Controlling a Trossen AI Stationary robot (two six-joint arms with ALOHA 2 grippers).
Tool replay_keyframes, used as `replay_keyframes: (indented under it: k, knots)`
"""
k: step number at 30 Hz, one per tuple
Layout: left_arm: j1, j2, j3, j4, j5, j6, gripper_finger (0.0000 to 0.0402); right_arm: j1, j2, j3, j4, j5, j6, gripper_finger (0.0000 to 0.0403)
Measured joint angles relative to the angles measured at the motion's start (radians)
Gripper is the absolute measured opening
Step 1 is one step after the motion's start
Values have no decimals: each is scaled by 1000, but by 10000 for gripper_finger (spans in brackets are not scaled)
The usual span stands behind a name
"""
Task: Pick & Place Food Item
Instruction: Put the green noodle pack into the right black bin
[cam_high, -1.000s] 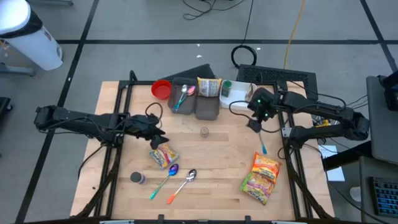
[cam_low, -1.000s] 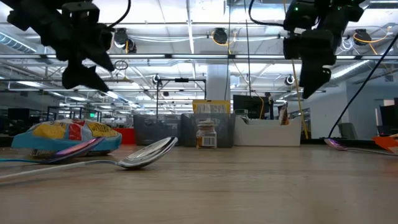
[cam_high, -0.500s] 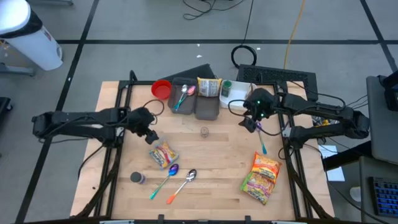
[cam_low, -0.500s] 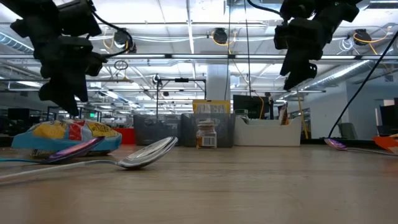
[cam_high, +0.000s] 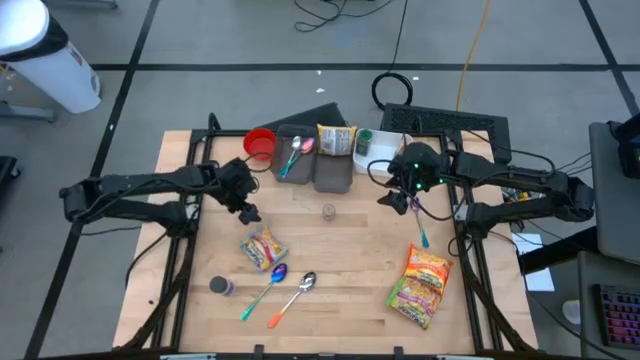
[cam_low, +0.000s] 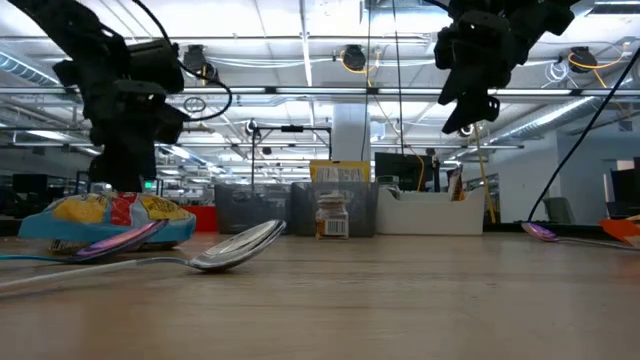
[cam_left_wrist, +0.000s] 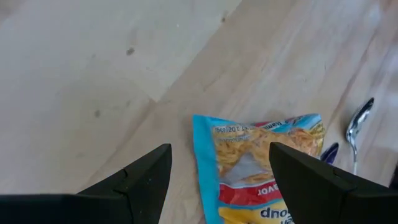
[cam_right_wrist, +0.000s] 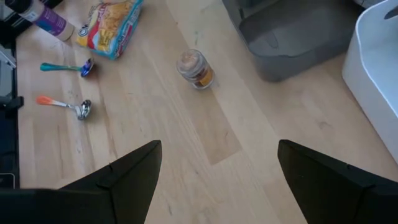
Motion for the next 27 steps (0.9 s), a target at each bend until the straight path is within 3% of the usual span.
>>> replay_keyframes:
  k: [15, 27]
  knots:
    - [6, 236, 0, 102, 105, 74, 273, 26, 0, 0, -1, 1, 6, 313]
    - [27, 228, 2, 149, 129, 65, 273, 26, -8, 0, -2, -18, -17, 313]
